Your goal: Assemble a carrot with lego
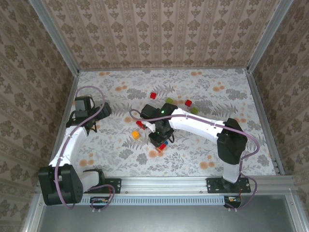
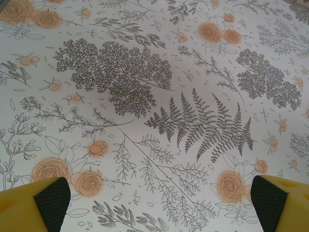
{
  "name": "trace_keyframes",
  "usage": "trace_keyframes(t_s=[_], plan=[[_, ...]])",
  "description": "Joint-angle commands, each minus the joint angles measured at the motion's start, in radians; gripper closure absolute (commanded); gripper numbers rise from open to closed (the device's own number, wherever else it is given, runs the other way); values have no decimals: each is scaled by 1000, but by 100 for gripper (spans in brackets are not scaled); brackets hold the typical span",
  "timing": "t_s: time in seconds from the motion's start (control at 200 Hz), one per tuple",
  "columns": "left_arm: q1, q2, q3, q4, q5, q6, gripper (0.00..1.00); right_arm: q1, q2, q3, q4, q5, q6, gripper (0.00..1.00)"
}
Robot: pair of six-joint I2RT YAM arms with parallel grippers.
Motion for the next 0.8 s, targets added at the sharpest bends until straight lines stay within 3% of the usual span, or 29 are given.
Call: trace_keyframes(t_s=[0.0, 0.54, 0.795], plan=[[-4, 2, 30, -21, -4, 13, 0, -10, 24, 9, 3, 0, -2, 69], [-6, 7, 31, -18, -3, 14, 0, -81, 76, 39, -11, 88, -52, 69], [-5, 10, 32, -18, -6, 14, 0, -92, 57, 47, 1, 13, -72, 70]])
